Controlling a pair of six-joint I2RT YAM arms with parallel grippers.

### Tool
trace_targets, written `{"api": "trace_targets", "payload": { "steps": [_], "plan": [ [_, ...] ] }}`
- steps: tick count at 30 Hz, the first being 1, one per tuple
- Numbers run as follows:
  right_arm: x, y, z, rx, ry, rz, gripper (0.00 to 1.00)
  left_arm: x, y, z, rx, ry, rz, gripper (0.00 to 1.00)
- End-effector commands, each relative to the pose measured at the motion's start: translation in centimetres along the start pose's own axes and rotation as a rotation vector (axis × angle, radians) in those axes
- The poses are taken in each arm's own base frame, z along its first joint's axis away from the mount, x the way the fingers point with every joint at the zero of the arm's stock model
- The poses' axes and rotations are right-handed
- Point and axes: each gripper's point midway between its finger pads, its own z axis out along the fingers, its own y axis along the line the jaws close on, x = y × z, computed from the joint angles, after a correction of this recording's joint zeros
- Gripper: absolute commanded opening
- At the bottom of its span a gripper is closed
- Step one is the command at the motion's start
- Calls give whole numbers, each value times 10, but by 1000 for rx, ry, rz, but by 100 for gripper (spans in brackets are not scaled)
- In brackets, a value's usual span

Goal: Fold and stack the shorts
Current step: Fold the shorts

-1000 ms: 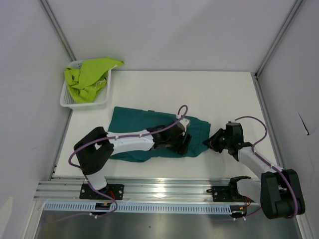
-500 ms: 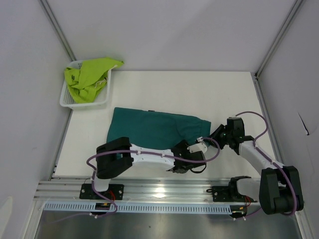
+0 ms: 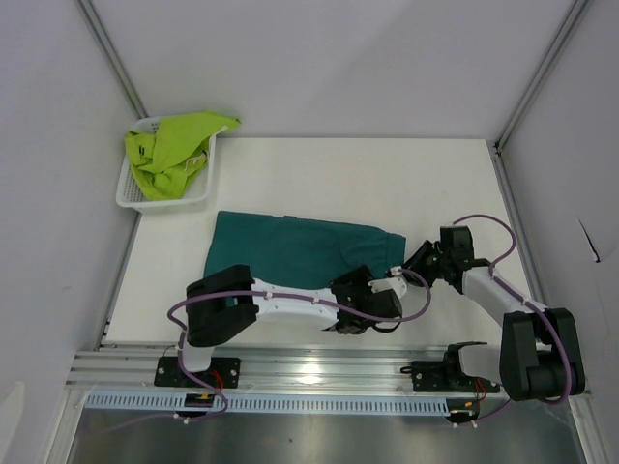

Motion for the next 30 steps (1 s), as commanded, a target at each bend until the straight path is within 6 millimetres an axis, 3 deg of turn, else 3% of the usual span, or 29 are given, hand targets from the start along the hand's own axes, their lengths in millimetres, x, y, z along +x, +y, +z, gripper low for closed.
{"api": "trace_targets", "payload": {
  "steps": [1,9,13,18,21,30],
  "plan": [
    [-8,15,-3,-47,1,-34,2,-17,-9,-12,63,-71,49,79],
    [-9,14,-4,-46,0,-31,3,-16,-31,-14,153,-74,90,78],
    [-9,14,-5,-50,1,-30,3,-20,-35,-6,137,-62,97,67],
    [-9,17,-9,-57,-5,-23,3,-23,-30,8,93,-36,97,59],
    [-9,18,-11,-62,-6,-21,3,-27,-27,9,78,-52,79,51],
    [-5,17,-9,-70,9,-9,3,-31,-12,11,-5,-67,45,0]
  ]
}}
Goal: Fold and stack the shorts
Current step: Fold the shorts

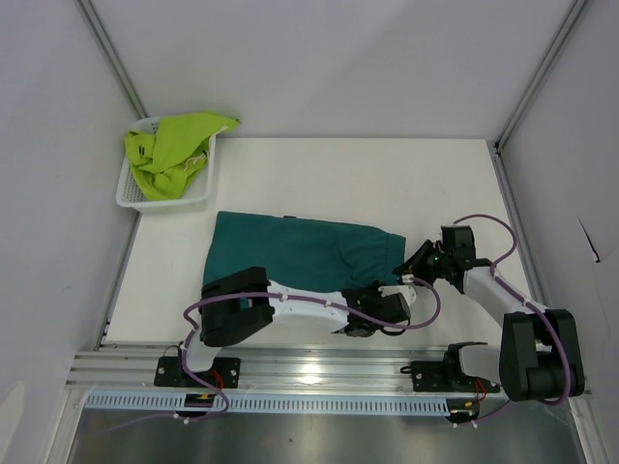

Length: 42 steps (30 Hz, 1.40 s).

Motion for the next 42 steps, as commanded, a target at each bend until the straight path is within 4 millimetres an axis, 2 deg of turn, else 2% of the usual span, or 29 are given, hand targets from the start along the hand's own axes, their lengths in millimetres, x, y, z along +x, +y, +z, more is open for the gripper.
{"api": "trace_targets", "payload": {
  "steps": [1,3,6,7,9,10,13,19,24,34,42],
  "plan": [
    [-3,13,-6,-46,-5,-12,3,-18,16,-4,-60,-49,-49,0],
    [-1,13,-6,-51,6,-12,4,-21,15,-6,-50,-62,-59,0],
    [5,10,-4,-63,28,-7,17,-16,17,-10,-39,-73,-66,0],
    [6,10,-3,-70,31,-8,24,-17,17,-12,-33,-81,-71,0],
    [10,5,-1,-66,43,-3,31,-17,19,-15,-20,-96,-82,0],
    [12,4,0,-69,48,0,41,-17,19,-16,-19,-97,-83,0],
    [20,-2,3,-67,65,13,53,-16,19,-19,-7,-101,-84,0],
    [28,-11,6,-65,75,25,66,-17,22,-27,18,-130,-108,0],
    [30,-16,11,-60,81,30,67,-18,19,-33,64,-154,-117,0],
    [22,-9,24,-110,64,37,73,-9,13,-45,158,-172,-136,0],
    [22,-11,32,-117,70,67,73,3,20,-48,168,-155,-177,0]
  ]
}}
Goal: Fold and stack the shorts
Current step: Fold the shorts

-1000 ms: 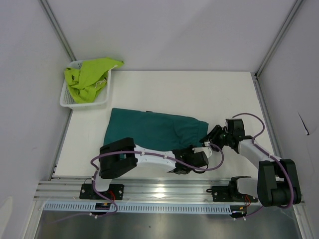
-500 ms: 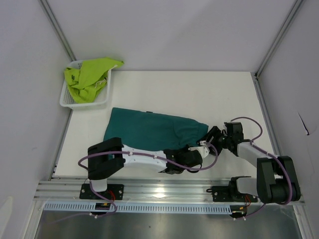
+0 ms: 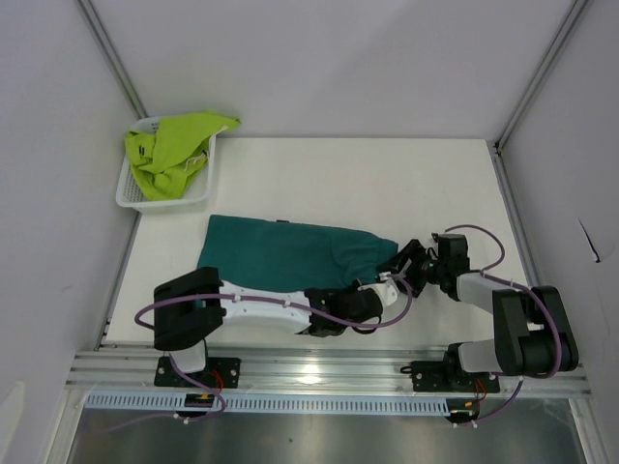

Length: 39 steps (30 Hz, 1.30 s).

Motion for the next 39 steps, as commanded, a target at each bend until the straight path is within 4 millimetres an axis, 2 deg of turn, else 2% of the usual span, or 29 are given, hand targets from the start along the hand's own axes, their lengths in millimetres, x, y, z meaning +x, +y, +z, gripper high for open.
{"api": "trace_targets", "payload": {
  "steps": [1,6,9,17,19,29,34,39],
  "plan": [
    [3,-18,6,46,-15,10,73,-18,10,-11,15,-60,-92,0],
    [13,-22,4,45,-6,21,74,-12,25,-6,24,-36,-175,0],
    [21,-19,3,30,5,36,86,-12,27,-4,22,-28,-187,0],
    [29,-1,10,-69,27,72,87,-13,25,-8,50,-54,-195,0],
    [33,-3,13,-71,43,88,87,-13,25,-9,57,-59,-205,0],
    [21,-4,23,-74,-7,109,85,-6,17,-12,122,-48,-188,0],
    [14,-5,23,-61,-40,100,76,3,16,-14,127,-28,-182,0],
    [8,-1,25,-62,-43,82,77,2,9,-15,165,-33,-176,0]
  ]
}}
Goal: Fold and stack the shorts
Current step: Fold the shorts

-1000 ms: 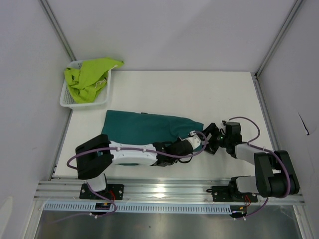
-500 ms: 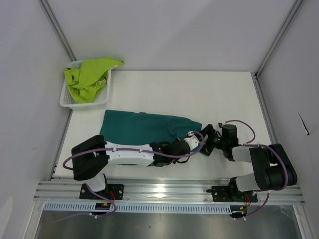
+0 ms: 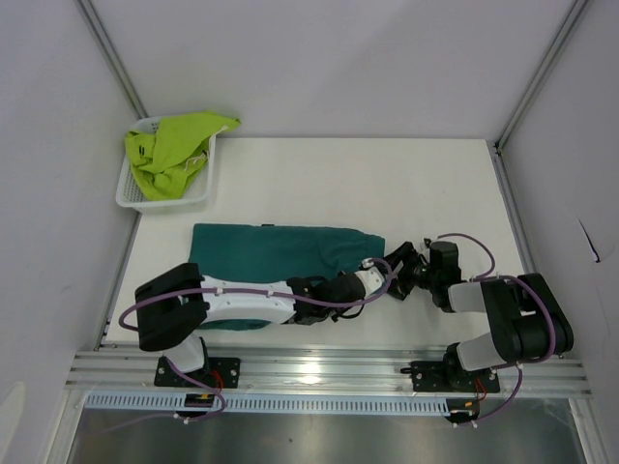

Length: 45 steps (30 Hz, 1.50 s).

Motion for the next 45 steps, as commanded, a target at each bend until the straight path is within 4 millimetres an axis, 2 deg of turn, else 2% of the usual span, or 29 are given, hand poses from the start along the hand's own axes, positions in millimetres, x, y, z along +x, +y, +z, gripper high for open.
{"api": "trace_targets", "payload": {
  "steps": [1,5,17,24,28,29,31,33,34,36,37,39,40,41,42,43,45],
  "plan": [
    [-13,-21,5,93,-57,-11,77,-18,-7,-13,62,-66,-31,0],
    [-15,-21,10,90,-45,-11,80,-16,-13,-18,109,-78,-30,0],
    [-22,-20,19,87,-34,-43,79,-14,-31,-26,219,-85,-27,0],
    [-14,-22,23,107,33,-79,75,-12,-34,-27,211,-93,-11,0],
    [-12,-22,22,108,47,-94,62,-12,-35,-26,213,-90,-7,0],
    [-11,-22,22,108,49,-97,55,-12,-35,-27,213,-92,-8,0],
    [-12,-22,22,111,47,-102,46,-12,-33,-27,207,-92,-6,0],
    [-13,-22,20,118,41,-103,32,-10,-31,-24,188,-82,-5,0],
    [-15,-21,19,123,34,-115,27,-5,-30,-19,171,-52,-2,0],
    [-20,-21,13,157,4,-125,24,-7,-28,-16,147,-34,5,1],
    [-19,-25,8,200,11,-130,17,-6,-27,-12,128,-21,9,3],
    [-30,-19,0,241,-52,-168,16,-8,-24,-10,109,-15,13,7],
    [-35,-14,-4,257,-75,-182,13,-11,-23,-10,103,-21,19,16],
    [-32,-21,-12,312,-69,-176,10,-15,-20,-11,90,-29,19,21],
    [-33,-19,-16,330,-83,-185,10,-17,-18,-11,84,-36,17,26],
    [-40,-15,-23,347,-129,-204,9,-20,-17,-13,80,-44,24,40],
    [-40,-14,-34,390,-144,-212,8,-26,-13,-14,68,-60,18,52]
  ]
}}
